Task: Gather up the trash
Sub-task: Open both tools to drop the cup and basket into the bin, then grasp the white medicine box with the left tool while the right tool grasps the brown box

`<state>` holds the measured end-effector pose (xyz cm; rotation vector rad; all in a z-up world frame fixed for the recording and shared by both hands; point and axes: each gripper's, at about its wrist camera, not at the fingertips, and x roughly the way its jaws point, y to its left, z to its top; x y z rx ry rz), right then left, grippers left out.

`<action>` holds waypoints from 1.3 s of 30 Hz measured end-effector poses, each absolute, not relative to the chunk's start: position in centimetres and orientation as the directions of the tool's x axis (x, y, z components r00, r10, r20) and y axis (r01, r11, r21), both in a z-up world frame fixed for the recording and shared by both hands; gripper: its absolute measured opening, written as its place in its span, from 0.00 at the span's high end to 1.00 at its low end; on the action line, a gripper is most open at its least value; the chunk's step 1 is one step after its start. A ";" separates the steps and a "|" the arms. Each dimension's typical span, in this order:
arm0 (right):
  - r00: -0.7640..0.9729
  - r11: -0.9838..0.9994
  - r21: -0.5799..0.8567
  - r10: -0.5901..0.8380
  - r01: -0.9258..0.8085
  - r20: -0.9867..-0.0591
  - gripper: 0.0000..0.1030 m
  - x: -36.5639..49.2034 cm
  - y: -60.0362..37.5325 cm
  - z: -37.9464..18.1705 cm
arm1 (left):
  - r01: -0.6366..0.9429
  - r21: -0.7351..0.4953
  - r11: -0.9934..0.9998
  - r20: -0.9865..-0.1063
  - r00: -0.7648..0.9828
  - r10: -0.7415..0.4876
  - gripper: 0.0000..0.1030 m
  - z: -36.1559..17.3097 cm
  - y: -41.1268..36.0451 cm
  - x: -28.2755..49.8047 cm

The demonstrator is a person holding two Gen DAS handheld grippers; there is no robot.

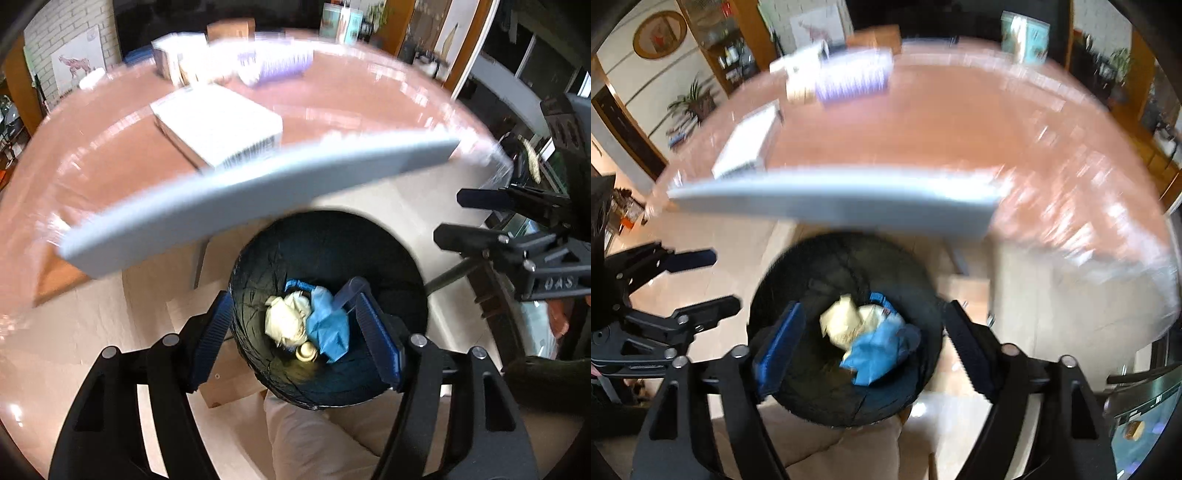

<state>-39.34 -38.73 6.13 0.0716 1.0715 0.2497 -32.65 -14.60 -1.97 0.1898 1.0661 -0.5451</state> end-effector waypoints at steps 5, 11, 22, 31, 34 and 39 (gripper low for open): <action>0.578 0.977 0.111 0.199 -0.184 -0.792 0.05 -38.4 -39.1 10.7 | 0.487 -0.121 0.865 -0.787 0.483 -0.383 0.09 3.5 -13.2 -32.5; 0.651 0.980 0.106 0.189 -0.166 -0.735 0.04 -34.5 -38.8 13.7 | 0.404 -0.118 0.907 -0.737 0.576 -0.353 0.06 6.3 -11.4 -29.4; 0.639 0.983 0.107 0.179 -0.151 -0.748 0.04 -26.1 -35.7 13.7 | 0.376 -0.159 0.913 -0.791 0.505 -0.346 0.06 3.8 -11.6 -23.6; 0.634 0.989 0.066 0.134 -0.130 -0.762 0.04 -18.2 -34.1 12.4 | 0.395 -0.111 0.912 -0.835 0.461 -0.301 0.06 1.1 -14.0 -21.7; 0.626 0.989 0.033 0.119 -0.147 -0.771 0.04 -15.3 -34.0 11.8 | 0.379 -0.117 0.918 -0.837 0.460 -0.296 0.06 0.7 -14.0 -21.2; 0.583 0.978 0.022 0.140 -0.205 -0.800 0.04 -10.2 -33.9 10.0 | 0.344 -0.100 0.933 -0.852 0.454 -0.259 0.06 0.3 -14.2 -20.3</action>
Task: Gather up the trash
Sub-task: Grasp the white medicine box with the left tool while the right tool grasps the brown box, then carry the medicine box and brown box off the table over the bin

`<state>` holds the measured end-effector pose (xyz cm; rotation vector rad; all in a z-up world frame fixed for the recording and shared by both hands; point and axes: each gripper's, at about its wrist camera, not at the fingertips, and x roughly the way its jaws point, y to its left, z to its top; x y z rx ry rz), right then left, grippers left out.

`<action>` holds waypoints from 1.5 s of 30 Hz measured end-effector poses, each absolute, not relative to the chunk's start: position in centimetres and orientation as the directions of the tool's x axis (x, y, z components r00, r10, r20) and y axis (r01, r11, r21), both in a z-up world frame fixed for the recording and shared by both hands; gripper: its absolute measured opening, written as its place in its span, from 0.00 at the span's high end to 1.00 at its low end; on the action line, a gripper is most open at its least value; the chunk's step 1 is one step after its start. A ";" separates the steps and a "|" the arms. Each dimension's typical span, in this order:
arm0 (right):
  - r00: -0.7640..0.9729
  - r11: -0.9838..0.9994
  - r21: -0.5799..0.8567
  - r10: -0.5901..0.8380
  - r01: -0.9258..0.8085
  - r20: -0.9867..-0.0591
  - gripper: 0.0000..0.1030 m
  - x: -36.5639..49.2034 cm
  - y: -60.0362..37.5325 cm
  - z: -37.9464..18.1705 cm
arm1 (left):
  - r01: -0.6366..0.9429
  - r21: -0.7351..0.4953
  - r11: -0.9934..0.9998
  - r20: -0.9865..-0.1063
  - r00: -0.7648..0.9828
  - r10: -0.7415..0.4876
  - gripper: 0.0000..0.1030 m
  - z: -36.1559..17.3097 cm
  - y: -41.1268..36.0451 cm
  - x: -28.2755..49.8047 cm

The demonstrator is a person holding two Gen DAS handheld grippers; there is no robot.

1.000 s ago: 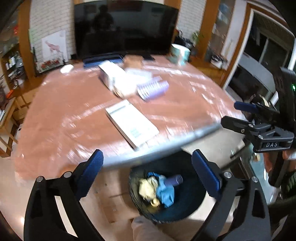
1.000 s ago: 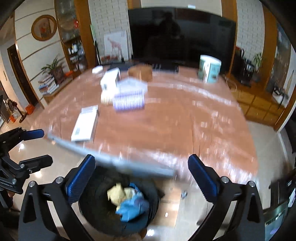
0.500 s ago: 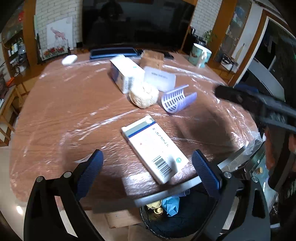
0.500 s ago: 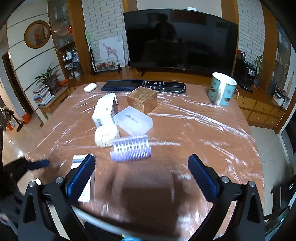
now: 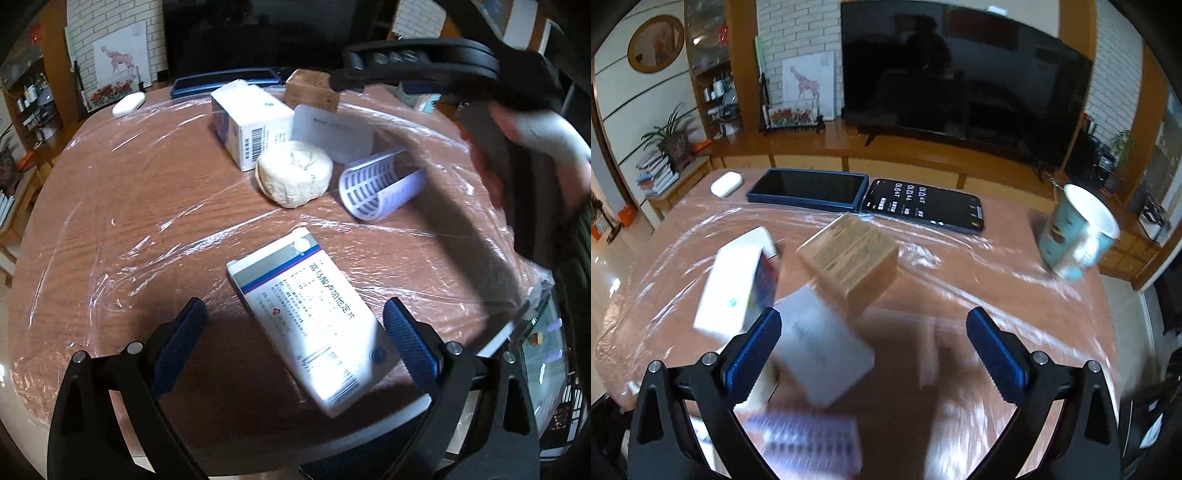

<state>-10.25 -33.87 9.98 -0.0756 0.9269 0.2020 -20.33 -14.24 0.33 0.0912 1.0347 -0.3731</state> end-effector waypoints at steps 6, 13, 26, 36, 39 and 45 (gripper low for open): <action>0.526 0.957 0.029 0.184 -0.290 -0.830 0.09 -5.5 -33.1 8.0 | 0.321 -0.067 0.945 -0.852 0.474 -0.222 0.09 0.2 -14.2 -20.2; 0.456 0.934 0.083 0.246 -0.348 -0.856 0.36 -3.5 -32.7 6.4 | 0.291 -0.028 0.956 -0.852 0.494 -0.175 0.49 0.6 -12.7 -19.7; 0.518 0.935 0.188 0.325 -0.300 -0.792 0.44 -7.0 -35.4 9.2 | 0.245 -0.112 0.963 -0.823 0.520 -0.228 0.49 1.4 -10.4 -17.3; 0.560 0.939 0.249 0.342 -0.238 -0.755 0.44 -11.7 -37.1 11.3 | 0.286 -0.128 0.950 -0.796 0.542 -0.271 0.50 2.3 -10.1 -17.5; 0.577 0.939 0.256 0.344 -0.230 -0.741 0.44 -14.4 -37.2 12.1 | 0.304 -0.131 0.943 -0.790 0.542 -0.285 0.49 2.5 -9.9 -17.9; 0.601 0.939 0.278 0.343 -0.202 -0.722 0.44 -20.1 -37.3 13.5 | 0.349 -0.131 0.928 -0.780 0.542 -0.314 0.49 2.9 -9.5 -18.7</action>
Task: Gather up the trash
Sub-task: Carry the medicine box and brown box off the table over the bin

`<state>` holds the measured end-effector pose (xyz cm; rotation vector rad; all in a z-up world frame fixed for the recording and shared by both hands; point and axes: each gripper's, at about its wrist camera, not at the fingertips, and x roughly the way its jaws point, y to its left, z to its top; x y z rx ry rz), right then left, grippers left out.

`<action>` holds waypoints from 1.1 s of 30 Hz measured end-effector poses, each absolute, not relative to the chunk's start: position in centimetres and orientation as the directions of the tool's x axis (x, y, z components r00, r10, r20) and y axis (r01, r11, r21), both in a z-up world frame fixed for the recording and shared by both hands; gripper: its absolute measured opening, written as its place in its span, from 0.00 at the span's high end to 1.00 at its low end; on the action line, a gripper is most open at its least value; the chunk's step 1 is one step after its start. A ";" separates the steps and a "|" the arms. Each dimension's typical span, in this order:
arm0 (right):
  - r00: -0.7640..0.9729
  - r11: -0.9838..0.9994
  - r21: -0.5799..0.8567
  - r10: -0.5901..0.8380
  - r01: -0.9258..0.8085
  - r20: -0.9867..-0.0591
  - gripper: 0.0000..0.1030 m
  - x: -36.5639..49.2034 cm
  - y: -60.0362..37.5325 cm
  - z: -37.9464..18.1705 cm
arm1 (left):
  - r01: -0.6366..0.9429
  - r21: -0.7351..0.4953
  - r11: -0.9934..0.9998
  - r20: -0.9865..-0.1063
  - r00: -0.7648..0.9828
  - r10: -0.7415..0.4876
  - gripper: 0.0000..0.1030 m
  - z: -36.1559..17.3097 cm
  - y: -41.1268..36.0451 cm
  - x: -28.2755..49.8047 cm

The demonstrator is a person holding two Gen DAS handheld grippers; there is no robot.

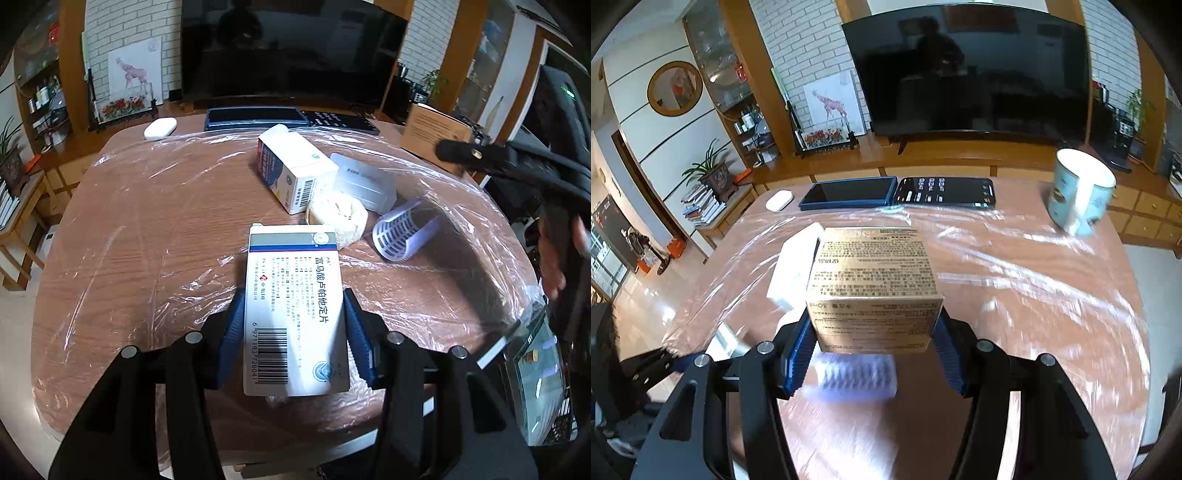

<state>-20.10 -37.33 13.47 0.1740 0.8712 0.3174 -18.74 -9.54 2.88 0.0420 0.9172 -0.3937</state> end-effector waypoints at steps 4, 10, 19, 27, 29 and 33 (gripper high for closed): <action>0.598 0.940 0.288 0.340 -0.184 -0.726 0.44 -23.6 -36.7 13.4 | 0.384 -0.126 0.915 -0.776 0.537 -0.332 0.49 3.1 -9.6 -19.4; 0.581 0.938 0.314 0.340 -0.148 -0.739 0.44 -27.5 -35.5 12.5 | 0.436 -0.114 0.893 -0.776 0.522 -0.354 0.49 2.9 -9.6 -20.5; 0.563 0.931 0.338 0.356 -0.140 -0.746 0.44 -31.1 -34.8 12.2 | 0.463 -0.107 0.880 -0.772 0.519 -0.367 0.49 3.1 -9.9 -22.2; 0.547 0.917 0.346 0.398 -0.201 -0.737 0.44 -33.2 -35.5 12.4 | 0.419 -0.106 0.902 -0.767 0.543 -0.343 0.49 3.7 -10.7 -24.6; 0.543 0.914 0.345 0.405 -0.213 -0.736 0.44 -33.9 -35.9 12.5 | 0.412 -0.105 0.905 -0.767 0.545 -0.337 0.49 3.9 -11.0 -25.4; 0.533 0.909 0.348 0.417 -0.231 -0.736 0.44 -35.4 -36.8 12.6 | 0.406 -0.103 0.908 -0.771 0.544 -0.330 0.49 4.0 -11.6 -27.3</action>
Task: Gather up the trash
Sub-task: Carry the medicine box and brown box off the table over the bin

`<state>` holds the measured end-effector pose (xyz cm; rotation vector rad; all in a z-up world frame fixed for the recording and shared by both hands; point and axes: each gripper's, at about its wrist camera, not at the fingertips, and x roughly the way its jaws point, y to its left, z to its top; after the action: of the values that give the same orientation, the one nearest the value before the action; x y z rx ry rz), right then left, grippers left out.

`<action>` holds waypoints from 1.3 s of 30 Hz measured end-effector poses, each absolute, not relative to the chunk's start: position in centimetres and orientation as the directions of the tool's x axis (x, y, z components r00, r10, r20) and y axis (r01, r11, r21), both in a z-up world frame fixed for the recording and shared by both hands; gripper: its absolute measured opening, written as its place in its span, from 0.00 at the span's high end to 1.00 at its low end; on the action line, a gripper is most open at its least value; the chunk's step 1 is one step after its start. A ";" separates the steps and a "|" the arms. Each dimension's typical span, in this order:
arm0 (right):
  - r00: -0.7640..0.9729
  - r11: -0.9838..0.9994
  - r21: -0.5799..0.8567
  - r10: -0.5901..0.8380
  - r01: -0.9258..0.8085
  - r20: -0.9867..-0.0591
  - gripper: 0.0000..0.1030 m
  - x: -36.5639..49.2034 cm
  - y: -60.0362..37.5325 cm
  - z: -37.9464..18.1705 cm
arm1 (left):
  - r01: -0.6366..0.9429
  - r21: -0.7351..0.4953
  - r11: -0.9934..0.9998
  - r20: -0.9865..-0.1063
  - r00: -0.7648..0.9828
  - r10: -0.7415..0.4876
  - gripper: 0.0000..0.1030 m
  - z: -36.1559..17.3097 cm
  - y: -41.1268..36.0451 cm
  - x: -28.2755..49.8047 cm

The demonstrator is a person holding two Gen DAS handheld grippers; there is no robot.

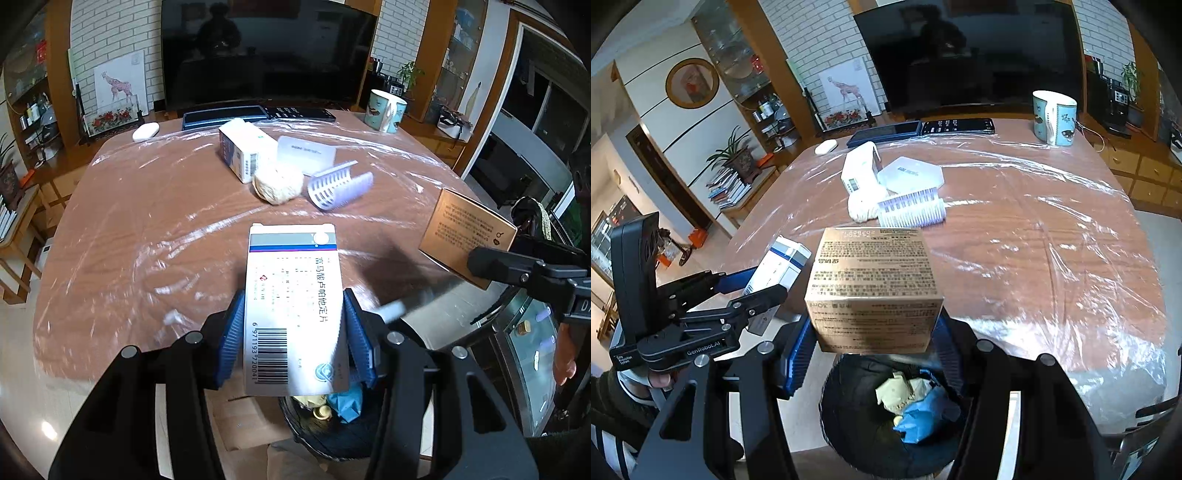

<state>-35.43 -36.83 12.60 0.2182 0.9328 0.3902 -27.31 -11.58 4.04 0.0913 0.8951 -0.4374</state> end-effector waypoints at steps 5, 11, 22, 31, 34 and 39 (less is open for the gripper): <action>0.516 0.904 0.348 0.427 -0.248 -0.742 0.44 -37.4 -37.2 12.4 | 0.409 -0.094 0.908 -0.782 0.534 -0.322 0.49 3.8 -12.3 -29.5; 0.498 0.903 0.349 0.430 -0.251 -0.753 0.44 -39.6 -37.4 11.8 | 0.424 -0.077 0.902 -0.793 0.522 -0.313 0.49 3.6 -13.1 -31.7; 0.454 0.910 0.328 0.412 -0.254 -0.790 0.44 -43.0 -37.7 10.2 | 0.455 -0.055 0.889 -0.814 0.494 -0.304 0.49 2.1 -14.3 -35.1; 0.410 0.914 0.327 0.402 -0.242 -0.819 0.44 -44.2 -37.7 8.1 | 0.460 -0.052 0.886 -0.838 0.463 -0.290 0.49 0.4 -14.5 -36.2; 0.399 0.915 0.325 0.399 -0.240 -0.826 0.44 -44.2 -37.5 7.5 | 0.463 -0.052 0.885 -0.847 0.449 -0.285 0.49 -0.2 -14.6 -36.3; 0.379 0.917 0.319 0.391 -0.240 -0.839 0.44 -44.0 -37.1 6.5 | 0.471 -0.043 0.881 -0.861 0.430 -0.272 0.49 -1.4 -14.8 -36.3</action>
<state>-44.01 -37.12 6.50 0.1527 1.1117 0.4052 -36.25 -14.85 -1.43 0.2164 1.0275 -0.4682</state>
